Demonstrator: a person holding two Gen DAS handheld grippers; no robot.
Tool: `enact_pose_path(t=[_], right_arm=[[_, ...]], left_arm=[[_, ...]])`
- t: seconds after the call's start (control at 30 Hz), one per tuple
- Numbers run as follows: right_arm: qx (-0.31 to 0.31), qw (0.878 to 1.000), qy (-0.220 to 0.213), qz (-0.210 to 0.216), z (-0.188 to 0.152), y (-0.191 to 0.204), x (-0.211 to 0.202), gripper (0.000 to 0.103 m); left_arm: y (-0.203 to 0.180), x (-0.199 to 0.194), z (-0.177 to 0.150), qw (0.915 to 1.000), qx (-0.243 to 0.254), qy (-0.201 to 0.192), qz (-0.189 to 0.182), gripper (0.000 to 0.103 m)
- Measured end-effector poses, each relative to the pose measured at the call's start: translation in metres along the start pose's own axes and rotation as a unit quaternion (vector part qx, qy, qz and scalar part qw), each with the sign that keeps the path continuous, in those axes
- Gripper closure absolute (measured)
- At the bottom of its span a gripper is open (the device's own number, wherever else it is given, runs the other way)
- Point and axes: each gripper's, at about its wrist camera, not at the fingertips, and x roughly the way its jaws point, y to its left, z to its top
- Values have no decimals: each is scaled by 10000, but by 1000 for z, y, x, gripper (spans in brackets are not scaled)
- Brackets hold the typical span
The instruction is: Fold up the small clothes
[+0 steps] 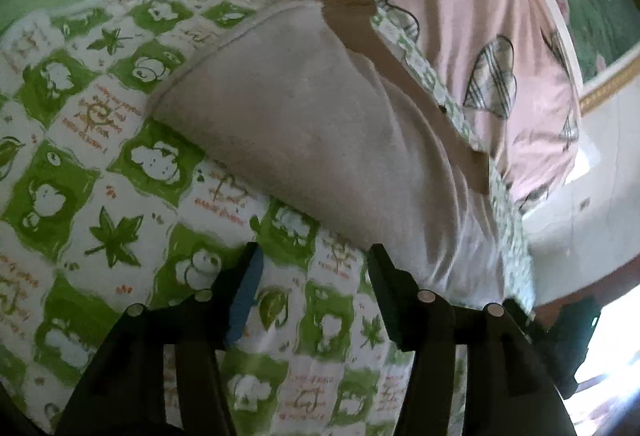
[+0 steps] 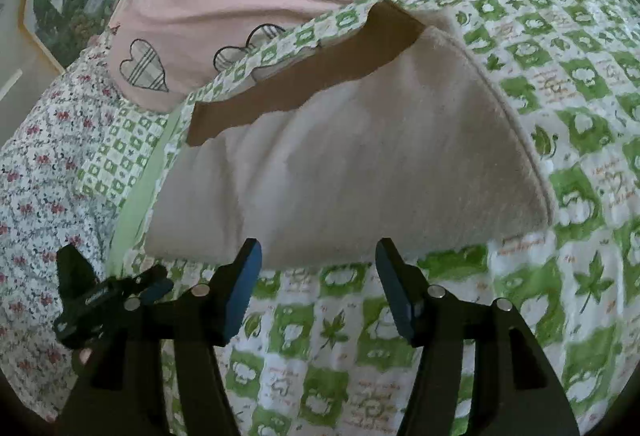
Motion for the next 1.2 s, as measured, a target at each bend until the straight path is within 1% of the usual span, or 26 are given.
enact_pose_path(t=[0.13, 0.2, 0.3, 0.33, 0.43, 0.47, 0.5, 0.53, 0.57, 0.6, 0.67, 0.77, 0.87, 0.97, 1.03, 1.07, 1.17, 1.2], right_arm=[[6, 10000, -15, 20, -3, 1, -1, 42], [17, 10000, -27, 20, -2, 1, -2, 42], [55, 10000, -37, 17, 0, -2, -2, 42], [81, 10000, -32, 33, 1, -3, -2, 42], [113, 9999, -39, 21, 4, -6, 0, 42], [127, 9999, -57, 19, 4, -5, -1, 42], [121, 9999, -68, 30, 7, -6, 0, 42], [112, 9999, -80, 29, 10, -7, 0, 42], [105, 9999, -101, 32, 14, -8, 0, 42], [101, 9999, -126, 44, 18, -9, 1, 42], [108, 9998, -183, 65, 27, -13, 0, 42], [158, 9995, -244, 98, 39, -20, 0, 42], [236, 9994, -225, 95, 51, -30, 2, 42], [356, 9992, -79, 169, 63, -40, 7, 42], [478, 9982, 22, 362, 70, -46, 10, 42], [554, 9973, 73, 483, 74, -48, 12, 42], [737, 9924, 222, 961, 89, -52, 21, 42], [801, 9903, 264, 1101, 93, -52, 25, 41]], left_arm=[[8, 7, 19, 9993, -330, -195, -37, 48], [13, 8, 32, 9979, -511, -408, -14, 45], [20, 17, 51, 9958, -707, -574, -46, 45], [22, 19, 56, 9950, -757, -650, -69, 45], [21, 29, 74, 9942, -731, -785, 54, 45], [19, 32, 78, 9941, -702, -825, 93, 47], [17, 34, 82, 9941, -652, -858, 149, 54], [13, 37, 86, 9941, -555, -901, 235, 64], [10, 39, 89, 9945, -468, -908, 242, 89], [5, 38, 90, 9946, -348, -943, 243, 92], [-14, 33, 90, 9934, -21, -1092, 340, 95], [-47, 22, 86, 9906, 560, -1231, 193, 96], [-87, 20, 79, 9873, 1050, -1195, -4, 96], [-125, 27, 65, 9830, 1475, -1060, -261, 97], [-147, 38, 54, 9803, 1711, -880, -456, 97], [-155, 43, 48, 9787, 1818, -811, -492, 97], [-176, 66, 29, 9741, 2138, -586, -449, 96], [-179, 71, 24, 9737, 2177, -510, -446, 96]])
